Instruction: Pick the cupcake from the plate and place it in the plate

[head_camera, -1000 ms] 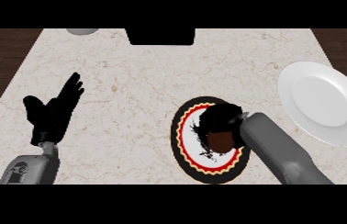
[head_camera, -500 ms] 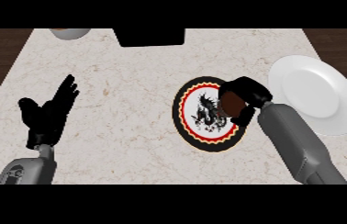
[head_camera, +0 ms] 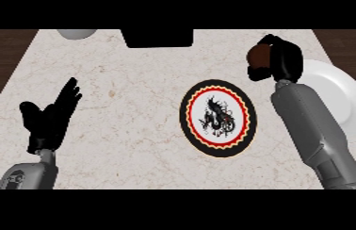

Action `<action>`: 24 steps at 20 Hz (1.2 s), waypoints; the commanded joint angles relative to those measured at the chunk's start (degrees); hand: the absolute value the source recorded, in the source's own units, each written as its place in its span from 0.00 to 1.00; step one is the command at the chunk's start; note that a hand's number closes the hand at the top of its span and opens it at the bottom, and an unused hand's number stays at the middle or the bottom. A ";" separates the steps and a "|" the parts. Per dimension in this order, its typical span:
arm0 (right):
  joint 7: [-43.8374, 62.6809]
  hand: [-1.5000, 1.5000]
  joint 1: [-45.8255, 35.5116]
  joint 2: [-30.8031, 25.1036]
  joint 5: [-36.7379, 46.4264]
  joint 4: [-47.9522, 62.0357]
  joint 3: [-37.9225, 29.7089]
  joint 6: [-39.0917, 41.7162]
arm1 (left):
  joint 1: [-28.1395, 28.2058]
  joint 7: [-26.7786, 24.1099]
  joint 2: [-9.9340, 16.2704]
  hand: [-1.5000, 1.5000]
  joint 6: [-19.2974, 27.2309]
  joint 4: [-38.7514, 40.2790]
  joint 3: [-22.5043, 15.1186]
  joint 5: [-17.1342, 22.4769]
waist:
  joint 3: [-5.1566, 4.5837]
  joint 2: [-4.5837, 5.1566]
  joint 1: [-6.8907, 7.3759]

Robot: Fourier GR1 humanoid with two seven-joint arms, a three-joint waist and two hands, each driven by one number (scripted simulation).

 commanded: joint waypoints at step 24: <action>5.73 1.00 14.98 -14.56 -6.98 1.86 -16.60 -6.74 | -4.33 2.20 -1.60 0.50 -0.76 1.10 0.47 -2.18 | 0.31 0.99 2.19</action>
